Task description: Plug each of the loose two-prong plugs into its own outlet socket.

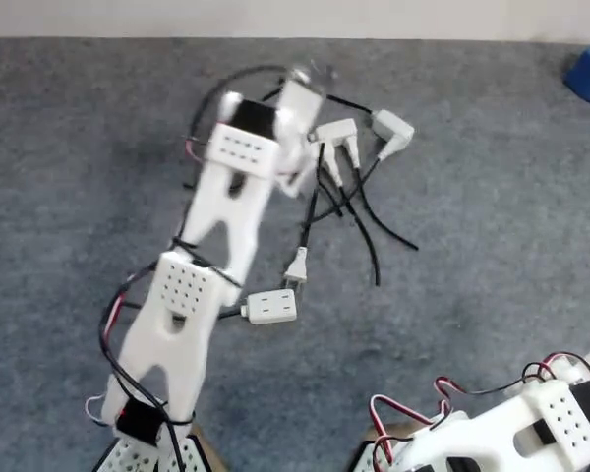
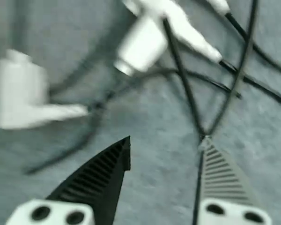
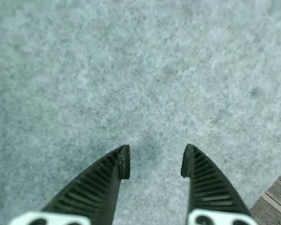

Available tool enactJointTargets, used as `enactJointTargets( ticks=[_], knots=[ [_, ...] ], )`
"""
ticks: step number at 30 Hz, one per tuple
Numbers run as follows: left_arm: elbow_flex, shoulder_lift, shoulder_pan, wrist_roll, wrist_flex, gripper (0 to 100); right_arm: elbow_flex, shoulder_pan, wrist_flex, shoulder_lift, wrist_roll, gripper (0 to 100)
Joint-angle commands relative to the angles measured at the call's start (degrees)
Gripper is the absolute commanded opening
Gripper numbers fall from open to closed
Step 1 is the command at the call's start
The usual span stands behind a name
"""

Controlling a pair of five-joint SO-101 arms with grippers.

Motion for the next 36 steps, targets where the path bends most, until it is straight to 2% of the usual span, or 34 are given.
enactJointTargets(
  ticks=[1,5,11,20,36],
  knots=[
    [7.7,-1.4,6.5,5.2,1.3,21,-0.3,-0.5,0.6,-1.5,0.6,18.3],
    [10.7,-1.4,8.2,13.1,1.2,21,-0.3,-0.5,0.6,-1.5,0.7,18.3],
    [18.2,-3.5,8.4,17.8,1.4,21,-0.3,-0.5,0.6,-1.5,0.7,18.3],
    [37.3,-19.9,8.3,17.6,0.9,21,-0.3,-0.5,0.7,-1.5,0.7,18.3],
    [39.3,-10.2,10.6,17.5,-4.5,21,-0.3,-0.4,0.7,-1.5,0.7,18.3]
  ],
)
